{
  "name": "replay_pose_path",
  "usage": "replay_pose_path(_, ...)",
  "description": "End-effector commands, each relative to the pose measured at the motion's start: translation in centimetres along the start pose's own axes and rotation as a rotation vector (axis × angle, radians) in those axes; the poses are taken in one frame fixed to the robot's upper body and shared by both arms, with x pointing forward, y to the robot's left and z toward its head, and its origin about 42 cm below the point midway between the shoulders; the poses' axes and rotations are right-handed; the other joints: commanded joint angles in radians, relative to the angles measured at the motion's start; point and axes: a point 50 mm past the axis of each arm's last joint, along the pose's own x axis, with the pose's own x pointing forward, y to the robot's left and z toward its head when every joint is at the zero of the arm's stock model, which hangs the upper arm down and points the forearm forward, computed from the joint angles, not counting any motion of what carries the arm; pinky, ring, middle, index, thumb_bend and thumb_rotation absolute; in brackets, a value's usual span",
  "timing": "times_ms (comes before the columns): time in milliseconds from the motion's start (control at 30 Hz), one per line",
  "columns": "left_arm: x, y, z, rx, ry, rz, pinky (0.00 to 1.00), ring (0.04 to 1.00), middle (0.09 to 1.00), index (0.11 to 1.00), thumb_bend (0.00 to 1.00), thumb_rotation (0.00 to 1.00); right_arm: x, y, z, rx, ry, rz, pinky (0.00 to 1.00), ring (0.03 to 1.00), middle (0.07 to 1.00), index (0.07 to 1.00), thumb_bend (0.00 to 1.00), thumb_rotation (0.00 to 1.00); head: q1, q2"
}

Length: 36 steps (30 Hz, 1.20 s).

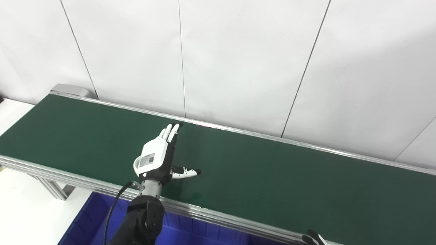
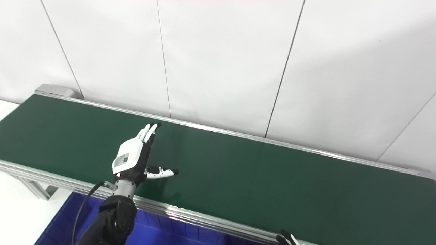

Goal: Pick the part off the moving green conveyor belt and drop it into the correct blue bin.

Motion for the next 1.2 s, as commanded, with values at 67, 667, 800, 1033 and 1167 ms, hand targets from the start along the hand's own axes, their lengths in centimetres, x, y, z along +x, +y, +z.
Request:
replay_pose_path(67,1.5,1.6,0.6,0.023,-0.011,0.045,0.95,0.996,1.000,0.979,0.87,0.15,0.2,0.0,0.8,0.018,-0.070,-0.014,0.68,0.749,0.787,0.843,0.62,0.33,-0.001,0.001)
replay_pose_path(667,1.7,2.1,-1.2,0.087,0.125,-0.063,1.00,1.000,1.000,0.978,0.85,0.07,0.2,-0.1,0.8,0.021,-0.070,-0.011,0.69,0.757,0.789,0.851,0.60,0.32,-0.003,0.004)
replay_pose_path(800,1.5,2.2,-1.5,0.087,0.146,-0.084,1.00,1.000,1.000,0.969,0.83,0.04,0.2,-0.1,0.9,0.018,-0.073,-0.011,0.68,0.750,0.788,0.848,0.61,0.33,-0.003,0.004)
replay_pose_path(1033,1.4,2.2,-1.7,0.098,0.176,-0.119,1.00,1.000,1.000,0.961,0.82,0.00,0.2,-0.2,0.9,0.014,-0.073,-0.011,0.67,0.749,0.787,0.844,0.61,0.33,-0.007,0.007)
replay_pose_path(1167,1.3,2.1,-1.8,0.101,0.194,-0.145,0.98,0.995,0.998,0.946,0.79,0.00,0.2,-0.1,0.9,0.019,-0.073,-0.011,0.68,0.753,0.790,0.845,0.59,0.31,-0.009,0.009)
